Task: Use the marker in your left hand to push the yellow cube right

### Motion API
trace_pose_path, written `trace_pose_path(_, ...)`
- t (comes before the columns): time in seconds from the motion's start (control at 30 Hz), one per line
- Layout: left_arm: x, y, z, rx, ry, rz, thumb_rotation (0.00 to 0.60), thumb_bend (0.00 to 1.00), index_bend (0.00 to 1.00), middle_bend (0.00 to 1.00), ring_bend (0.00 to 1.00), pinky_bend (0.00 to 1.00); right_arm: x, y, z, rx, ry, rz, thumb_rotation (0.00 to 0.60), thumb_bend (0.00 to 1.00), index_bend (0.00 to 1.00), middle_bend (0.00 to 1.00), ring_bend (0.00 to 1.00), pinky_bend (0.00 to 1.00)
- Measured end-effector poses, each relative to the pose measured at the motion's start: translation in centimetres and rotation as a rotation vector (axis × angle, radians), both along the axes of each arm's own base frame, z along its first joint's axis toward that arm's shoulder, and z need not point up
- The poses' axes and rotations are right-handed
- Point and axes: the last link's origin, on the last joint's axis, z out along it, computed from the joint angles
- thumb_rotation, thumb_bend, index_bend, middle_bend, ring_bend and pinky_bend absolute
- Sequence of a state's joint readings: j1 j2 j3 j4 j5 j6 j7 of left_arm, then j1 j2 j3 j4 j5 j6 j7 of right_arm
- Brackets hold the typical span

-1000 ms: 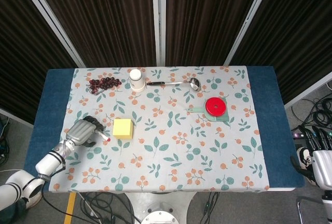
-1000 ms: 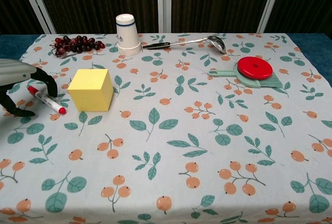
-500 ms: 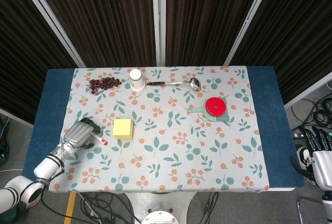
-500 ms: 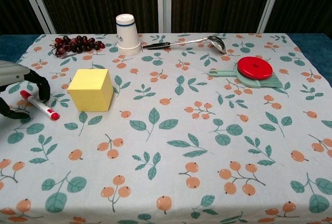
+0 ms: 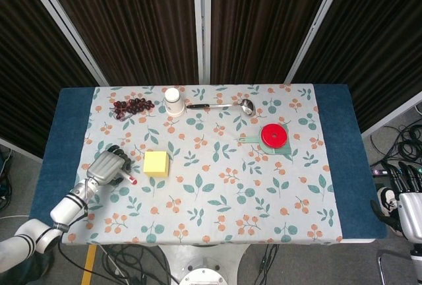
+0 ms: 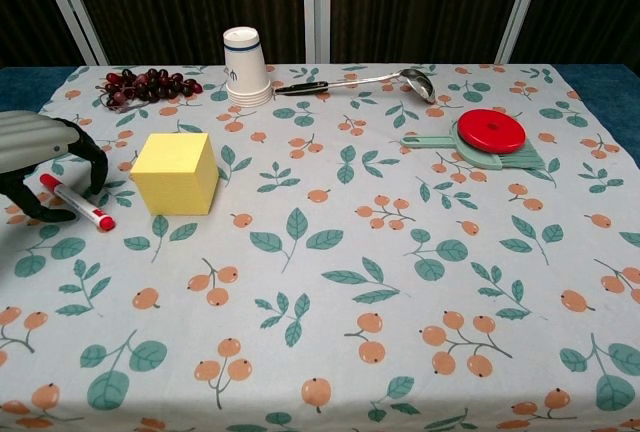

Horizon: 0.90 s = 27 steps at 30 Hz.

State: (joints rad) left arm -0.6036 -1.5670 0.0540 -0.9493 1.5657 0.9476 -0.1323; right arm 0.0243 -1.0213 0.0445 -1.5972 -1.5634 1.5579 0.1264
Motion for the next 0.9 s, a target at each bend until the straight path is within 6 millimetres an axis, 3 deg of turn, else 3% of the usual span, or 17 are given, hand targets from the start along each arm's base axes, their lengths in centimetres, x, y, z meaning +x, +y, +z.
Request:
trace_pose_path(0.47, -0.7, -0.34, -0.58, 0.0, 0.013, -0.008, 0.6, 0.36, 0.58, 0.55, 0.28, 0.18, 0.02, -0.1, -0.14, 0.007, 0.001, -0.004, 0.6, 0.22, 0.01, 0.13, 0.0, 0.07)
trace_pose_path(0.9, -0.94, -0.25, -0.65, 0.031, -0.01, -0.025, 0.6, 0.39, 0.65, 0.67, 0.42, 0.27, 0.14, -0.2, -0.18, 0.01, 0.001, -0.004, 0.6, 0.22, 0.01, 0.14, 0.0, 0.07)
